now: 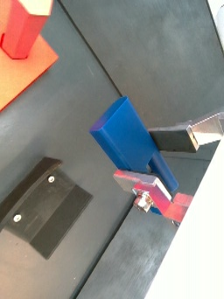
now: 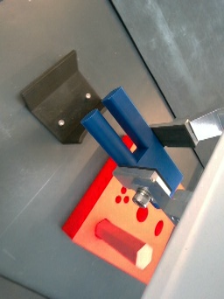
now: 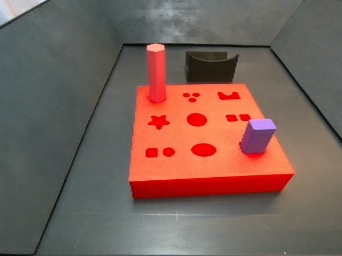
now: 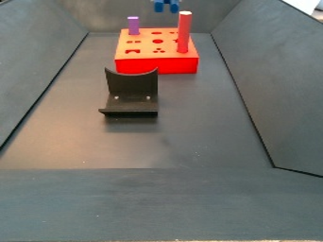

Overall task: Pick up the square-circle object. Move up. Rotate the square-circle object. Place the square-circle object on the fixture. Regrasp the square-circle object. Move to above the board. Insert the square-circle object.
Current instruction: Place the square-circle object on the fixture.

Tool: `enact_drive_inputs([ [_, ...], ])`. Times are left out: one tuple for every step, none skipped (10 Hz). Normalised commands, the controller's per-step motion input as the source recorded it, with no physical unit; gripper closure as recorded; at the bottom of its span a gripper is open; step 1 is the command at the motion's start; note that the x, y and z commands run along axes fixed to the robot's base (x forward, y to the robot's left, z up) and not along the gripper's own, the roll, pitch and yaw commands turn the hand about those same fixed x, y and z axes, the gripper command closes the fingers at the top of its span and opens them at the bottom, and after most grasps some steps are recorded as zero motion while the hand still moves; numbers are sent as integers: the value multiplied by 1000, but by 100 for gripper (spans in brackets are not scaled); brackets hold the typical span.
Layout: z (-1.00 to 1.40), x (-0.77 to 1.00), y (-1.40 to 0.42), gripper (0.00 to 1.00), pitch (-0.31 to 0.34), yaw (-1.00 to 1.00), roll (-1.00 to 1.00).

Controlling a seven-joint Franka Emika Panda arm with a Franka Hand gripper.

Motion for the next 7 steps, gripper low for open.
enact_drive_inputs([
  [52,1000,-93,100,155,27,-68],
  [46,1000,-80,100,162,30,-68],
  [-649,971,537,100,-56,13,-1000],
  [-643,895,545,100,-58,10,-1000],
  [-453,809,394,100,-66,-9,-1000],
  [-264,725,218,100,-60,-12,-1000],
  [-99,595,105,100,-42,-13,-1000],
])
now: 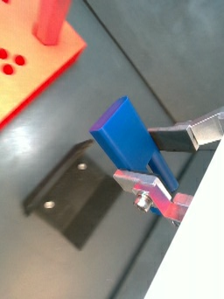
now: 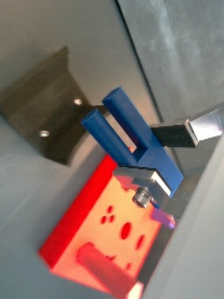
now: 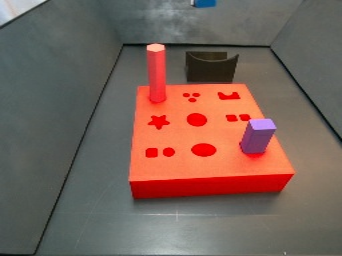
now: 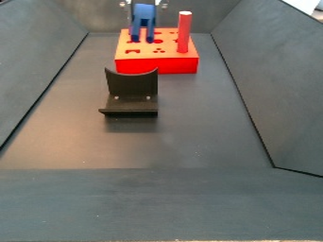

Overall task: Pick up the square-circle object. Move up. Rotate the square-circle object. Place the square-circle object on the fixture. Regrasp the square-circle object. Move to above the board. Insert the square-circle object.
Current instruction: Place the square-circle object on the fixture.

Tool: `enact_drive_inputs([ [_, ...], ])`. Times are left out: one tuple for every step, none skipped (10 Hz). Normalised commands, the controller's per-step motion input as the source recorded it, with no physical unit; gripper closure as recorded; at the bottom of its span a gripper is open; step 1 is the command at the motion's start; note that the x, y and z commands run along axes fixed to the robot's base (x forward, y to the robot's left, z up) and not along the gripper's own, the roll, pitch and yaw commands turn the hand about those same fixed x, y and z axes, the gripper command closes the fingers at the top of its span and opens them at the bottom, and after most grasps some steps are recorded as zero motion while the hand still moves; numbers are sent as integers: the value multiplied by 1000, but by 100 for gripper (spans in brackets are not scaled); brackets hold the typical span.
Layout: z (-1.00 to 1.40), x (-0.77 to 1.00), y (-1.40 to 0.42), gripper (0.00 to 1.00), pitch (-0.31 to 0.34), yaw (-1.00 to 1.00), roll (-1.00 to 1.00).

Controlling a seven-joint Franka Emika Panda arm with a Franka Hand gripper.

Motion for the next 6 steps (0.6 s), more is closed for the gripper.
enact_drive_inputs([
  [-62,488,87,100,-15,-16,-1000],
  [-45,405,73,100,9,-21,-1000],
  [-37,331,61,100,32,-28,-1000],
  [-29,243,57,100,57,-40,-1000],
  [-25,178,52,100,78,-55,-983],
  [-24,95,53,100,84,-67,-767],
])
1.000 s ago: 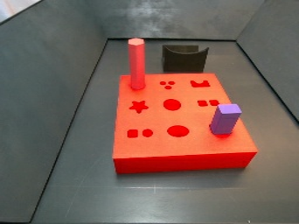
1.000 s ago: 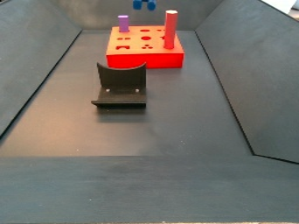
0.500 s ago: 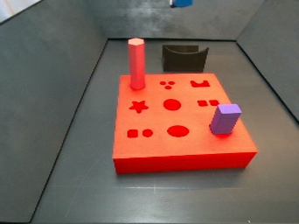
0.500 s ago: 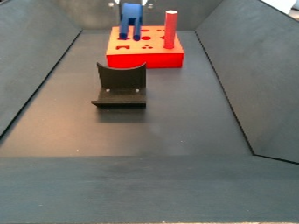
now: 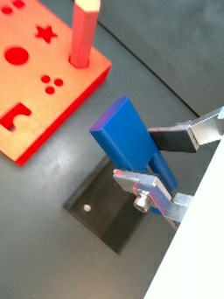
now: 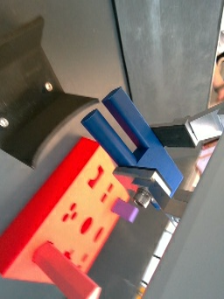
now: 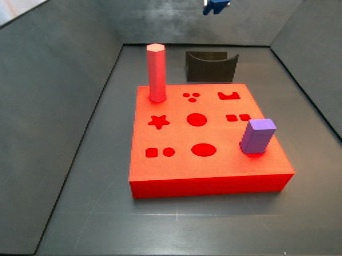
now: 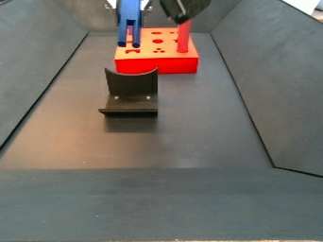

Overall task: Pick up the square-circle object. Move up. Rotate the square-circle object. Place the square-circle object on the fixture. Regrasp the square-circle object. Move to above the board. Insert the square-circle object.
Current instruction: Place the square-circle object on the fixture.

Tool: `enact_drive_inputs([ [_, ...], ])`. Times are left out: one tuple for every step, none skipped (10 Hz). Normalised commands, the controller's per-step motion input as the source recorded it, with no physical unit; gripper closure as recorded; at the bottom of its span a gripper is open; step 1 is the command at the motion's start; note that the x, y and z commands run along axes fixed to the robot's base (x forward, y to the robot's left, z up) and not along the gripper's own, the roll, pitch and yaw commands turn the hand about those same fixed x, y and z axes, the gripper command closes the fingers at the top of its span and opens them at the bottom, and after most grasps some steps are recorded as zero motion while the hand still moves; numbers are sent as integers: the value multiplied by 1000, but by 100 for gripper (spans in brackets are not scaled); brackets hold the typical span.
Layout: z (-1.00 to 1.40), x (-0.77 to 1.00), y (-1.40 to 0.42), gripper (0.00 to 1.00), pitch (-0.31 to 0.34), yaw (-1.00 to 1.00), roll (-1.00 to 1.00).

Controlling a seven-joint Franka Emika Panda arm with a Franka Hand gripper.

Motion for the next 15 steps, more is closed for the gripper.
enact_drive_inputs([
  [-19,69,52,100,71,-77,-600],
  [-20,69,46,100,60,-86,-427],
  [-18,76,37,100,58,-86,-279],
  [-1000,131,133,100,168,-26,-1000],
  [-1000,133,139,100,162,-38,-1000],
  [-1000,148,139,100,195,-89,-968],
  [-1000,160,136,100,191,-117,-827],
  [-1000,166,138,100,158,-154,-624],
  [-1000,168,142,100,136,-168,-518],
  [-1000,176,139,100,100,-184,-317],
  [-1000,185,134,100,58,-184,-208],
  [-910,176,129,100,25,-178,-184],
  [-724,145,106,100,4,-164,-181],
  [-548,123,85,100,-15,-145,-182],
  [-382,106,73,100,-25,-126,-174],
])
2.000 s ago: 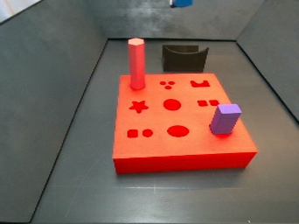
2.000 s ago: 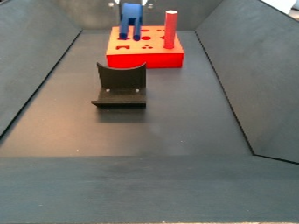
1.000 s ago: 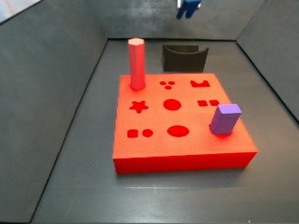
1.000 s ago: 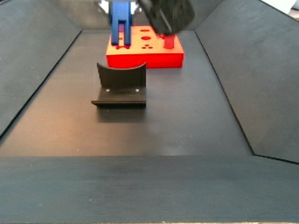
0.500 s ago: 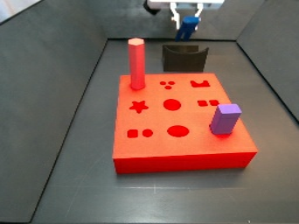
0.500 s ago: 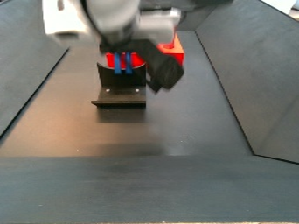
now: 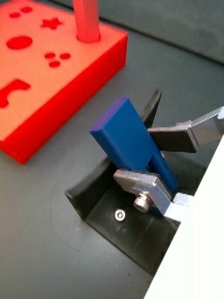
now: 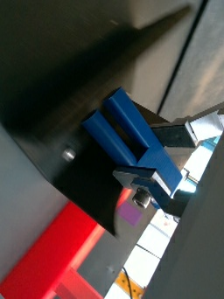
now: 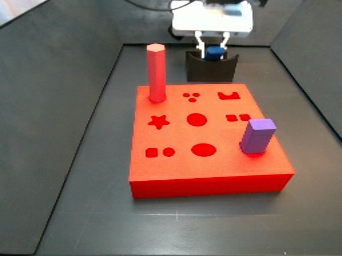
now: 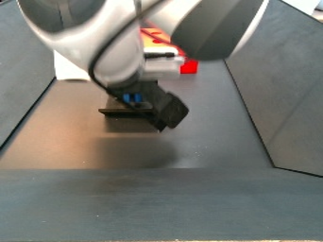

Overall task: Pick up the square-circle object. Move up. Rotate the square-circle object. Place the square-circle object on the fixture. Regrasp the square-circle object. Move to above the board. Insert the square-circle object.
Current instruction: Place the square-circle object on the fixture, then regrasp the square-circle object.

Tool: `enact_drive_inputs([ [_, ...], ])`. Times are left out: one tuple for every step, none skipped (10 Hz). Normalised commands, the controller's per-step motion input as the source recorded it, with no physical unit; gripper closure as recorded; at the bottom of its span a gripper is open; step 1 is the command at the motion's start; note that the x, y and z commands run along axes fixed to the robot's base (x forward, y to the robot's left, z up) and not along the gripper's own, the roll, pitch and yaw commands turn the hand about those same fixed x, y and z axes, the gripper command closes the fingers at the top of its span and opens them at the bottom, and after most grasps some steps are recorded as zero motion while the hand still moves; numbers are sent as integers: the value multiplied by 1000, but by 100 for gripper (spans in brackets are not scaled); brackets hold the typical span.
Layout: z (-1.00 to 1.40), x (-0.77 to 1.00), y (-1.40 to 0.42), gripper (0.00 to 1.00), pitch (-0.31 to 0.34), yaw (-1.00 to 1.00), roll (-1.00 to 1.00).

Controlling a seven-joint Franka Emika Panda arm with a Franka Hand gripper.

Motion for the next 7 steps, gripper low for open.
enact_drive_inputs([
  [-221,98,64,100,-30,-106,-160],
  [0,0,0,0,0,0,0],
  [1000,0,0,0,-35,-2,-25],
  [1000,-8,3,0,-29,3,-20],
  [1000,-29,5,0,-13,16,-2],
  [1000,-33,-1,0,-1,27,21],
  [1000,-39,0,0,26,31,40],
])
